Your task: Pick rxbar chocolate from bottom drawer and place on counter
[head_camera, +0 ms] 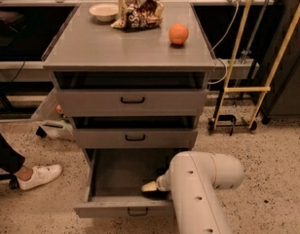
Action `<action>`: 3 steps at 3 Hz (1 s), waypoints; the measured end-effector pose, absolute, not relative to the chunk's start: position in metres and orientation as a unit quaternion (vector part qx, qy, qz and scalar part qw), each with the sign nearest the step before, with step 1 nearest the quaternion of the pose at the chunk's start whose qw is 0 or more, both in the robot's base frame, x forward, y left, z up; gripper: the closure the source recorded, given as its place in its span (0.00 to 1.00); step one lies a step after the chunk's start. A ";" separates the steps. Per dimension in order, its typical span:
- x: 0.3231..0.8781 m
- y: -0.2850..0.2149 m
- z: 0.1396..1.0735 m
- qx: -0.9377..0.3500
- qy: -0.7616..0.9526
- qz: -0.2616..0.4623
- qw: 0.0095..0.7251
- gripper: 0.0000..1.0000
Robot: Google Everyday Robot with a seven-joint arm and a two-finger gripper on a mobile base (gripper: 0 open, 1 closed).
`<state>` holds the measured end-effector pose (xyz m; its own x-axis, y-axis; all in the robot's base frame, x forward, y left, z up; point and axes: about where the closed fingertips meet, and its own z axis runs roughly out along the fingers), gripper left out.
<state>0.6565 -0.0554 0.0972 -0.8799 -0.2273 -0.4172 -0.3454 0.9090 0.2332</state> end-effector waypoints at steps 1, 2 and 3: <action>0.657 -0.055 0.097 -0.150 0.957 0.153 0.194 0.00; 0.657 -0.055 0.097 -0.150 0.957 0.153 0.194 0.19; 0.657 -0.055 0.097 -0.150 0.957 0.153 0.194 0.42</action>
Offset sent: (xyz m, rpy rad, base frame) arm 0.0005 0.0003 0.0001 0.0009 0.0005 0.0004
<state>0.6569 -0.0551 0.0972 -0.8801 -0.2273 -0.4169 -0.3457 0.9087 0.2342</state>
